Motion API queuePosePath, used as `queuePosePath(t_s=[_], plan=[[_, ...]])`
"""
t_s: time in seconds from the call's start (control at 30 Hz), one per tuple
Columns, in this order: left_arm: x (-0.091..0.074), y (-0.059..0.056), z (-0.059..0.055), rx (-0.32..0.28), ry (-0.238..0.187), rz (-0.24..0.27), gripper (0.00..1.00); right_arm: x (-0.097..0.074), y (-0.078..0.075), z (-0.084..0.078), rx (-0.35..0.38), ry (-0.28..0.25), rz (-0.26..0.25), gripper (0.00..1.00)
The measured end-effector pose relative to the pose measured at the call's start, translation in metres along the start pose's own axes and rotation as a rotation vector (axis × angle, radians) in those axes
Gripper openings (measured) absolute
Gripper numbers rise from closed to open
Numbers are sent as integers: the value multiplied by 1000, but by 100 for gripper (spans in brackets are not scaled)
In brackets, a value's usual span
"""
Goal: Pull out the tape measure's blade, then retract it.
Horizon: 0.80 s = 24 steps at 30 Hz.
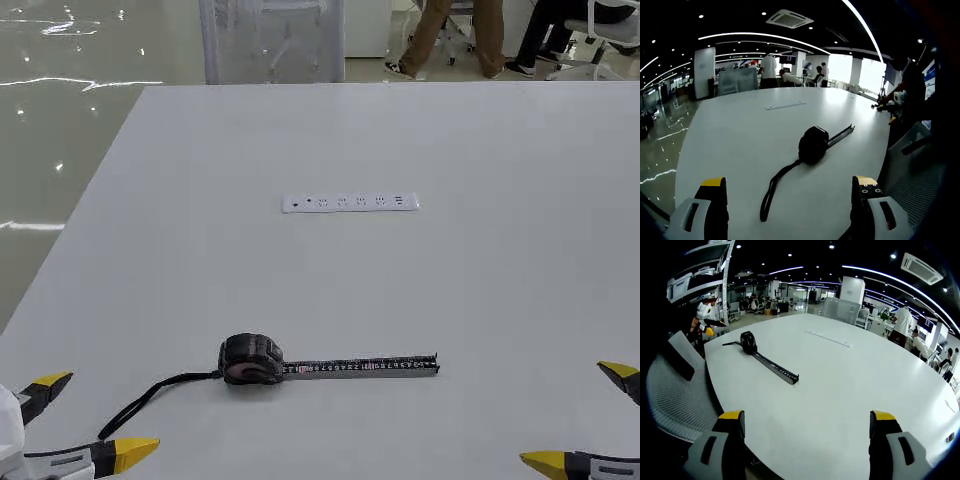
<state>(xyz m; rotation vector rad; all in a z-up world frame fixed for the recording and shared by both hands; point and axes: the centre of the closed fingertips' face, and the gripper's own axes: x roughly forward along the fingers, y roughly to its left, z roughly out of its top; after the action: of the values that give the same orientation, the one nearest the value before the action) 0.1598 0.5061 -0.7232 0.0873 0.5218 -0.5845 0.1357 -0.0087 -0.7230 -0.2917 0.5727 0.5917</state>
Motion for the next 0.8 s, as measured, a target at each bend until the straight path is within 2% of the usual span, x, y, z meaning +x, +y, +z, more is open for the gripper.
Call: queuePosePath(t_s=[0.13,0.23,0.3,0.4,0.57,0.63,0.7,0.8], plan=[[-4,-1,4,3,-12,-10,100,-12,2,-7,26,-2,-13,100],[-5,-4,3,24,11,-22,100,-18,1,-15,21,13,-16,100],[-6,-6,-1,5,31,-28,100,-22,-2,-19,19,22,-18,100],[-9,-7,-5,-11,36,-23,100,-28,-5,-18,-3,23,-26,100],[-13,-9,-6,-27,26,-11,100,-29,-7,-14,1,18,1,100],[-15,-7,-3,-7,23,19,100,-28,-9,-11,-5,14,3,100],[-18,-11,2,-42,4,3,100,-26,-9,-6,-10,9,9,100],[-20,-13,6,-32,-1,7,100,-24,-7,-1,-30,3,29,100]])
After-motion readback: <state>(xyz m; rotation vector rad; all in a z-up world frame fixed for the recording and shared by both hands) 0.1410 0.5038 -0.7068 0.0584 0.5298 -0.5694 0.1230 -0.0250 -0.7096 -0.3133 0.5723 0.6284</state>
